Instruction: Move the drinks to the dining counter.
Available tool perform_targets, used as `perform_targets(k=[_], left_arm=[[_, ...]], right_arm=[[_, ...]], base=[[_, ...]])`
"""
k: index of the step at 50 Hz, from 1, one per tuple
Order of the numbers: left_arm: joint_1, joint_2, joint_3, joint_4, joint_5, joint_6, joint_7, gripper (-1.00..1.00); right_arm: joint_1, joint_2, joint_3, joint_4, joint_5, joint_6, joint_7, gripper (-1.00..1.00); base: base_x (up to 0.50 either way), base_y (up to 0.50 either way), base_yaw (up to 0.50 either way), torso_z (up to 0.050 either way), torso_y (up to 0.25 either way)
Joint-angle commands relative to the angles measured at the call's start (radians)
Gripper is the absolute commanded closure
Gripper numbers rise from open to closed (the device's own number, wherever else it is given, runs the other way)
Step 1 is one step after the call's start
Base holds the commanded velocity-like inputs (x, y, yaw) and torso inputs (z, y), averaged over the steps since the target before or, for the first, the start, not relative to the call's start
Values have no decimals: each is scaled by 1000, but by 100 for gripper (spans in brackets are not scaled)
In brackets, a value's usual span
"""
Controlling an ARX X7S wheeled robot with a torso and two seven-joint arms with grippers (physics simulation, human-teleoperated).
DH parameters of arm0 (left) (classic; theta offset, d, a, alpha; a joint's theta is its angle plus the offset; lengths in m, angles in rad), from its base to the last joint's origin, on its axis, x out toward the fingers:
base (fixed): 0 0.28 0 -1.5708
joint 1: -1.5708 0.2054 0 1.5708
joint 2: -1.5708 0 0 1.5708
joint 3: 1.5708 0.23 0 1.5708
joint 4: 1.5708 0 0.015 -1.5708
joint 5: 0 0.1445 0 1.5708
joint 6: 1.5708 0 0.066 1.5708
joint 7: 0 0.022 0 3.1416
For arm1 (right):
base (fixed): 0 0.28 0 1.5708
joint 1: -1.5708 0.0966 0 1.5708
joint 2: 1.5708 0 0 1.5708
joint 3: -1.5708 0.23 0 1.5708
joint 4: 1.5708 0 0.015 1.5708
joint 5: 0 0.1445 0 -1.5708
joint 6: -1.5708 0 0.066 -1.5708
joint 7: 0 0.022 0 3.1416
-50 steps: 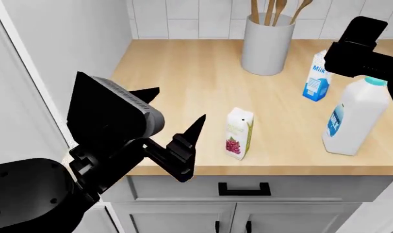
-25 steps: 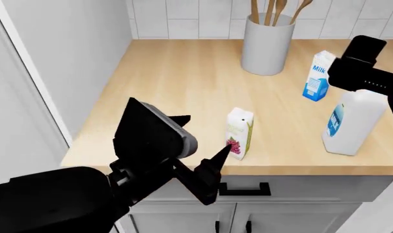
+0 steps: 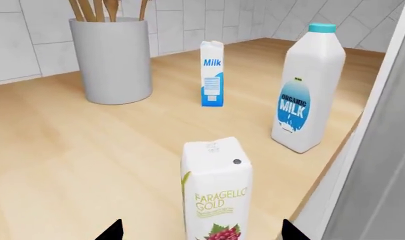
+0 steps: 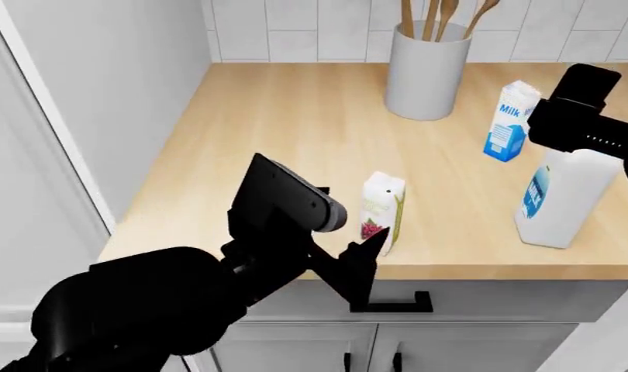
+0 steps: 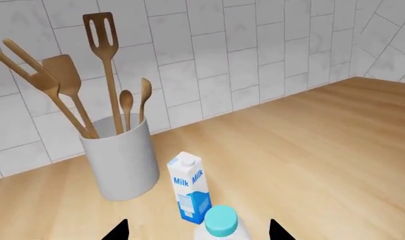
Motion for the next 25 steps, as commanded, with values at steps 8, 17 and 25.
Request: perform_targets(k=[8, 17, 25], left_arm=[[-19, 82, 49, -181, 69, 67, 105, -100], [-37, 142, 70, -325, 121, 126, 162, -100], [-45, 171, 90, -355, 109, 120, 186, -100]], right_arm=[[-6, 24, -14, -9, -2, -19, -7, -100], [-4, 34, -18, -11, 0, -20, -12, -100], [8, 35, -22, -7, 9, -12, -9, -100]], base=[[0, 0, 0, 0, 0], [0, 0, 0, 0, 0], [0, 0, 0, 0, 0]])
